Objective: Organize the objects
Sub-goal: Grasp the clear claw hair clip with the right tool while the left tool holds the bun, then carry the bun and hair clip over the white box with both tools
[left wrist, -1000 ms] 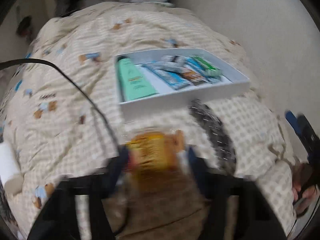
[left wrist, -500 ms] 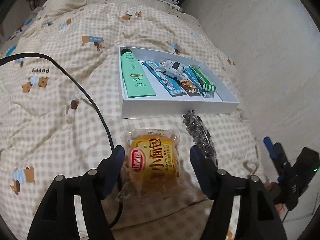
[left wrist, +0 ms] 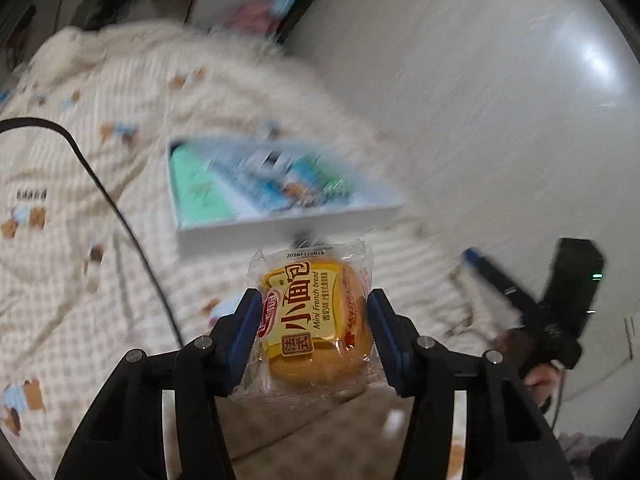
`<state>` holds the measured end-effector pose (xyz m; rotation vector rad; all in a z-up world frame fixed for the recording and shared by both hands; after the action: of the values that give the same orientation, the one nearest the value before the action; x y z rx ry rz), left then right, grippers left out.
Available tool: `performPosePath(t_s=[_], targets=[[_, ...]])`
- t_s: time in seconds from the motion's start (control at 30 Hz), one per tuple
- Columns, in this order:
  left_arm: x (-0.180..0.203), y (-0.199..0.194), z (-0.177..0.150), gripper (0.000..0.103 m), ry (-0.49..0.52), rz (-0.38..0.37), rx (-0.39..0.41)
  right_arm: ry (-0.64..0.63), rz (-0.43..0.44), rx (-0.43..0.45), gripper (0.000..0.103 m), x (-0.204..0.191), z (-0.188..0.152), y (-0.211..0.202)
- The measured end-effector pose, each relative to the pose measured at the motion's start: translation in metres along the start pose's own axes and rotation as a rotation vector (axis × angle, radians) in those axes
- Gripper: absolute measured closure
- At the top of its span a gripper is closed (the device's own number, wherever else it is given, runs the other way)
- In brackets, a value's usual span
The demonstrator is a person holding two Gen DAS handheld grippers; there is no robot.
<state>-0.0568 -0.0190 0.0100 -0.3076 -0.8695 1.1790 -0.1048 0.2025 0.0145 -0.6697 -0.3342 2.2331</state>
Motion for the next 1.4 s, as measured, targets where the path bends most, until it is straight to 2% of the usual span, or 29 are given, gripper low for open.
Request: performPosePath(t_s=[0.07,0.2,0.3,0.37,0.4,0.47,0.5,0.6,0.73,0.77,0.83,0.97,1.1,1.13,1.4], targets=[[0.010,-0.012,0.000,0.045,0.031,-0.009,0.074,-0.018,0.001,-0.005,0.023,-0.003,0.001,0.001],[0.017,-0.016,-0.004,0.045,0.029,-0.001,0.109,-0.063,0.042,-0.028,0.023,-0.013,0.006,0.002],[0.018,-0.013,-0.017,0.045,0.054,0.040,0.132,-0.105,0.137,-0.081,0.023,-0.026,0.015,0.008],[0.013,-0.009,-0.021,0.045,0.039,-0.013,0.130,-0.090,0.231,-0.170,0.023,-0.035,0.022,0.018],[0.007,-0.007,-0.024,0.045,0.002,-0.040,0.144,-0.080,0.259,-0.199,0.030,-0.038,0.025,0.023],[-0.004,-0.005,-0.028,0.045,-0.054,-0.029,0.159,-0.064,0.293,-0.248,0.041,-0.046,0.030,0.034],[-0.010,-0.005,-0.030,0.045,-0.075,-0.019,0.163,-0.069,0.276,-0.257,0.041,-0.050,0.033,0.039],[-0.021,-0.005,-0.034,0.045,-0.125,-0.036,0.173,-0.135,0.145,-0.314,0.041,-0.064,0.033,0.059],[-0.020,-0.006,-0.036,0.045,-0.123,-0.030,0.174,-0.101,0.091,-0.462,0.041,-0.067,0.019,0.096],[-0.019,-0.005,-0.036,0.045,-0.120,-0.027,0.174,-0.109,0.072,-0.477,0.047,-0.067,0.017,0.102],[-0.019,-0.003,-0.035,0.045,-0.118,-0.023,0.169,-0.130,0.033,-0.490,0.049,-0.067,0.009,0.109],[-0.022,-0.001,-0.036,0.045,-0.132,-0.024,0.160,-0.135,0.030,-0.529,0.050,-0.062,-0.005,0.117],[-0.022,-0.001,-0.037,0.045,-0.134,-0.021,0.160,-0.187,0.042,-0.577,0.063,-0.068,-0.020,0.128],[-0.022,-0.002,-0.037,0.045,-0.133,-0.019,0.159,-0.202,0.045,-0.580,0.063,-0.069,-0.023,0.129],[-0.022,-0.002,-0.038,0.045,-0.134,-0.018,0.155,-0.100,0.115,-0.477,0.065,-0.053,-0.019,0.105]])
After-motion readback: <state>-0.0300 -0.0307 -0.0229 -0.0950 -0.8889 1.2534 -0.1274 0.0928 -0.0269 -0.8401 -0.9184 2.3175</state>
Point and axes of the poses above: each gripper's, at about its wrist camera, not at the fingertips, and y roughly the way its jaws point, x to its right, z to its top, the point moved 2 cm from there along y, roughly the way its jaws point, and after that the axes turned 2 degrees about x, right-handed, at the moved point
